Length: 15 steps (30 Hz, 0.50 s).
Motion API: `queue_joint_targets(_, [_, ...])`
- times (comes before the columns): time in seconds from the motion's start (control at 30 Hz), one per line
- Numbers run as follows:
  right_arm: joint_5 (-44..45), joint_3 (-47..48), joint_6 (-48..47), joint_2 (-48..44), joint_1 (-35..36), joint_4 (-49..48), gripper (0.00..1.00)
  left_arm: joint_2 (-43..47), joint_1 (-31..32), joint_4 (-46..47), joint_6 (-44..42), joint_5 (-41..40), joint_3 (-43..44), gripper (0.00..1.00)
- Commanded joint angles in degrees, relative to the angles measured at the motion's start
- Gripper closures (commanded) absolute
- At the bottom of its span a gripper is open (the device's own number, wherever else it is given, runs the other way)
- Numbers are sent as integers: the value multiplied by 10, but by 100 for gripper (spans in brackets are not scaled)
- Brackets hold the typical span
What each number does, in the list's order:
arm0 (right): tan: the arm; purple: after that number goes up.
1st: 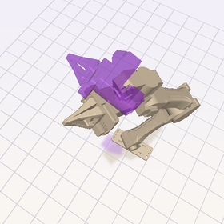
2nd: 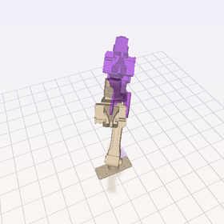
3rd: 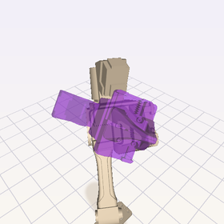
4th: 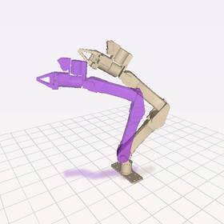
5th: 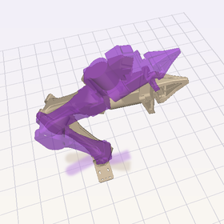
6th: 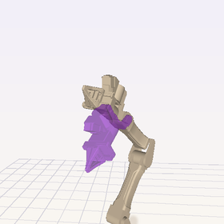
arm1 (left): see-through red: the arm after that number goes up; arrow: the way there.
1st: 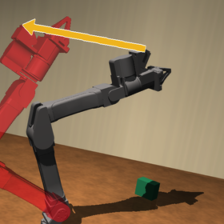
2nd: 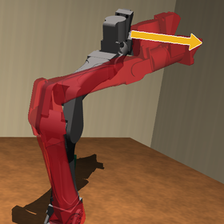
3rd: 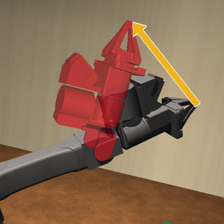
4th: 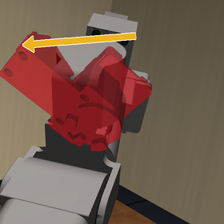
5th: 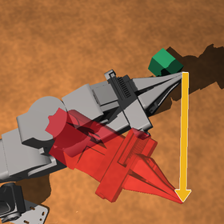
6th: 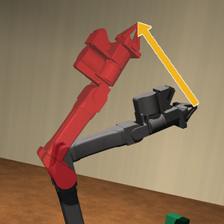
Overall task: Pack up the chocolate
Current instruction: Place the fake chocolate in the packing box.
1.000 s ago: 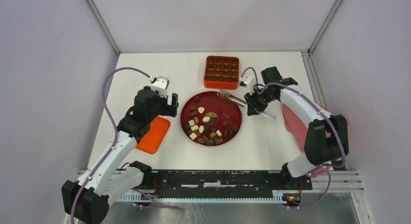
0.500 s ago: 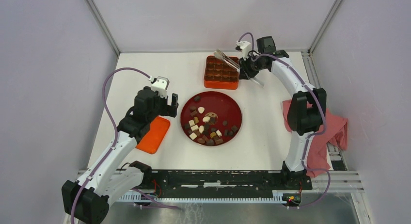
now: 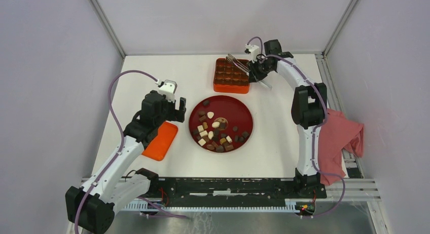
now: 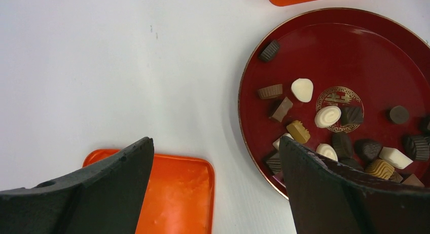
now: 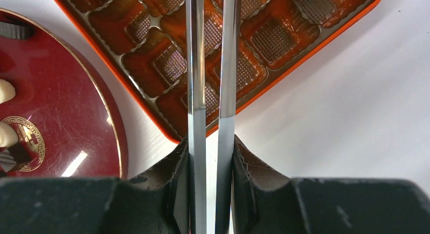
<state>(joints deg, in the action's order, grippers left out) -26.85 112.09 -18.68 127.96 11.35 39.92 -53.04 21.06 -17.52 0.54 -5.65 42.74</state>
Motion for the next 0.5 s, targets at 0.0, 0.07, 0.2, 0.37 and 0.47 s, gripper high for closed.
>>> queue_joint_targets(0.0, [-2,39,7,9,0,-21,85,-2,-3,14,-17,-6,2,2])
queue_joint_targets(0.07, [3,39,7,15,1,-22,84,-3,-4,13,-17,-6,2,2])
queue_joint_targets(0.2, [9,51,7,31,1,-23,82,-5,-4,14,-17,-3,2,2])
queue_joint_targets(0.37, [15,56,6,41,1,-22,78,-4,-4,14,-17,-2,2,2])
queue_joint_targets(0.47, [16,54,4,42,0,-19,76,-5,-5,13,-17,-2,2,2])
